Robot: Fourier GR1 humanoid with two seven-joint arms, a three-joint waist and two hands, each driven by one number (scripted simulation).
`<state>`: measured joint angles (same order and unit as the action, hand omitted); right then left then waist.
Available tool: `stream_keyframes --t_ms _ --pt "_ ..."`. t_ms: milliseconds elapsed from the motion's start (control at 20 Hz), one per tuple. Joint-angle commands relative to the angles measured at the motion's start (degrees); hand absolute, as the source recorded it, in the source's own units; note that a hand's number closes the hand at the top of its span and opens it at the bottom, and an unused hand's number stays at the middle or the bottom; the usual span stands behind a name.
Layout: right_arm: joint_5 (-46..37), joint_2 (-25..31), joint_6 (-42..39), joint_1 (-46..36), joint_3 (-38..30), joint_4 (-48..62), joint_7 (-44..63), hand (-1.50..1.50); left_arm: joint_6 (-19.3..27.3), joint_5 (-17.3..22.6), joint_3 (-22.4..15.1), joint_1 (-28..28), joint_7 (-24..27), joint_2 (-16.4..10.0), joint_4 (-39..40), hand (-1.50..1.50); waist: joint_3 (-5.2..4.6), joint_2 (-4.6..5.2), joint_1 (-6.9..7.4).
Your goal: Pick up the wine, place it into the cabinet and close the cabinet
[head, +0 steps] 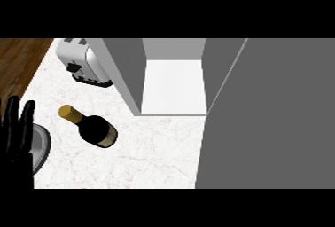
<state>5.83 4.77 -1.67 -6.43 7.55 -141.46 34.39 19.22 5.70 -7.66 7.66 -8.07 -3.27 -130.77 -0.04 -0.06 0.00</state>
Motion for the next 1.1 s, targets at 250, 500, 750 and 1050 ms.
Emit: stream_keyframes --t_ms 250,500,750,1050 --pt "6.31 0.79 -0.92 -1.41 -4.89 -2.34 1.84 -1.5 -6.82 9.64 13.16 0.06 3.33 -3.62 8.67 -1.5 0.03 0.04 0.08" --pt "-1.56 -2.44 -0.52 3.48 3.33 -3.24 -0.77 -1.5 -9.24 6.69 11.26 -1.43 12.96 -0.52 23.42 -1.5 0.02 0.07 -0.39" --pt "5.03 -0.73 -2.24 3.03 -2.83 -2.58 -1.14 -1.5 -15.45 11.71 17.64 -0.55 17.3 -3.01 29.81 -1.5 0.03 0.06 -0.11" --pt "0.69 -2.56 -1.05 2.26 1.54 -2.94 -0.2 -1.5 -18.79 11.43 18.64 -4.22 22.57 -2.68 43.79 -1.5 0.0 0.09 -0.3"
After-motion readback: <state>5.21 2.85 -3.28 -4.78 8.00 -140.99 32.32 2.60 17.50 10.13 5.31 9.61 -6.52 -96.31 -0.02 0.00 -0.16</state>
